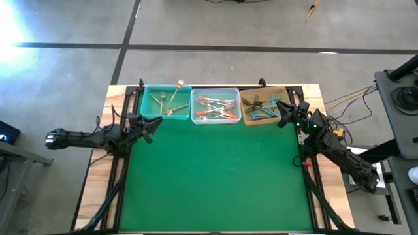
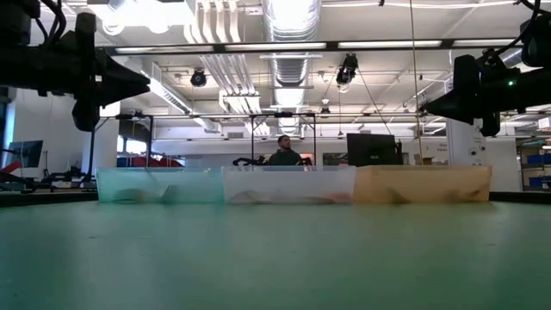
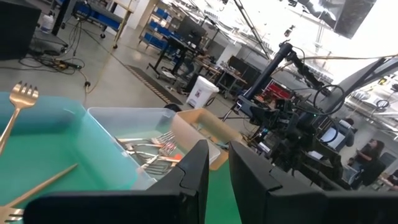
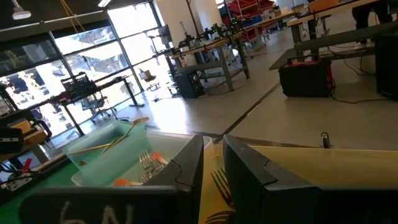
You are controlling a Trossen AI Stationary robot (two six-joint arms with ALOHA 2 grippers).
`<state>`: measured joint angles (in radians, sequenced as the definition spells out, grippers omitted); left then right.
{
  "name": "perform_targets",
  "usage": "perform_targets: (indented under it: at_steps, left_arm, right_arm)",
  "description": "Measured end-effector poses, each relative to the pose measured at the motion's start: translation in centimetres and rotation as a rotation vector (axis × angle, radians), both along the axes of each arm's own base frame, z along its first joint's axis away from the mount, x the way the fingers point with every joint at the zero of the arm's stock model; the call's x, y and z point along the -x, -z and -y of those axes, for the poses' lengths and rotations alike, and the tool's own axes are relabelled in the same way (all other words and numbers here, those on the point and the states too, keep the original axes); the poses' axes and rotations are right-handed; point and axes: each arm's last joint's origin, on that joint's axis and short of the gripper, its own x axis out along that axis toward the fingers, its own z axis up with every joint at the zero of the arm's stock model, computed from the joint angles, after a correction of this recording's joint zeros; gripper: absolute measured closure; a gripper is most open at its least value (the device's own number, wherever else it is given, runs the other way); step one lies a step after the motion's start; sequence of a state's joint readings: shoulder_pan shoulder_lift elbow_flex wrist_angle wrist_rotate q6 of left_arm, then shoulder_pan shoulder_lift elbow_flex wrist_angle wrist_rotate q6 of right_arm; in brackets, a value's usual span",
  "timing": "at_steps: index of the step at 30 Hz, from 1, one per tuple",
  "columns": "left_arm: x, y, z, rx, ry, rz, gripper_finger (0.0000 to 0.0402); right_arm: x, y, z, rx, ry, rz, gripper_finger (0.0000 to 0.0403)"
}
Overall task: Sort silverware by color (type)
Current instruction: Return to Home Position
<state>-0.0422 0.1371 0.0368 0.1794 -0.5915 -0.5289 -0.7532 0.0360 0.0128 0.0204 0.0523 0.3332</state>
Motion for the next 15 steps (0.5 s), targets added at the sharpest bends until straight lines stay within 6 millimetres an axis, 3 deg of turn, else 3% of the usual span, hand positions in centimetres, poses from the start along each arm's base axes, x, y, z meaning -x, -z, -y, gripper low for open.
perform_targets:
  at_steps: [15]
  left_arm:
    - [-0.34, 0.38, 0.01, -0.002, 0.0, -0.046, 0.0355]
  right_arm:
    - [0.0, 0.01, 0.0, 0.0, 0.0, 0.0, 0.0349]
